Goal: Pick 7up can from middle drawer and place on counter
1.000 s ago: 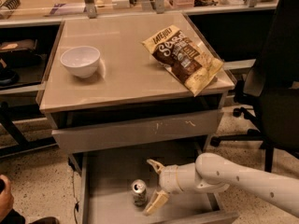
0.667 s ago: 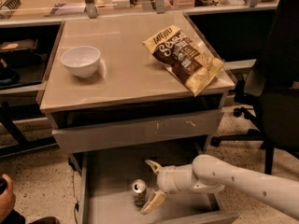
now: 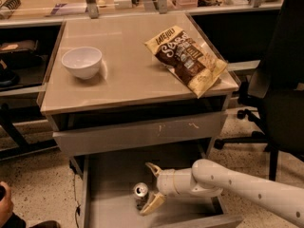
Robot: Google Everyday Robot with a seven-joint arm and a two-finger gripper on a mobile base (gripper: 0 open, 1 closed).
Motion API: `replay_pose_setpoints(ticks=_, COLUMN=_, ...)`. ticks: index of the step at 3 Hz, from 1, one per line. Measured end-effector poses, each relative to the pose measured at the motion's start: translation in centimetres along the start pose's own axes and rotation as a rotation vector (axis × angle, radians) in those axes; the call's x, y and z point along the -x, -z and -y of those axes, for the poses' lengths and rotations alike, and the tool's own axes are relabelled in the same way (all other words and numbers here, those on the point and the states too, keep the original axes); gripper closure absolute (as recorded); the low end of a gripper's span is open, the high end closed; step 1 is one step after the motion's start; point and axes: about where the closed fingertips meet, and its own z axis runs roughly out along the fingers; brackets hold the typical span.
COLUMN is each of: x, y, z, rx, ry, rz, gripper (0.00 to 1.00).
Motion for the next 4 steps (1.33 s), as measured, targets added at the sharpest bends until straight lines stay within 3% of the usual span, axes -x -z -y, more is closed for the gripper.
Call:
replay_pose_setpoints(ticks=1, x=-0.7, y=-1.7, z=0.0, rx=0.003, ry=-0.018, rz=0.021, gripper=0.0)
replay_pose_setpoints(ticks=4, x=-1.7, y=-2.4, z=-3.7, rx=0.016, ry=-0.062, rz=0.028, gripper=0.0)
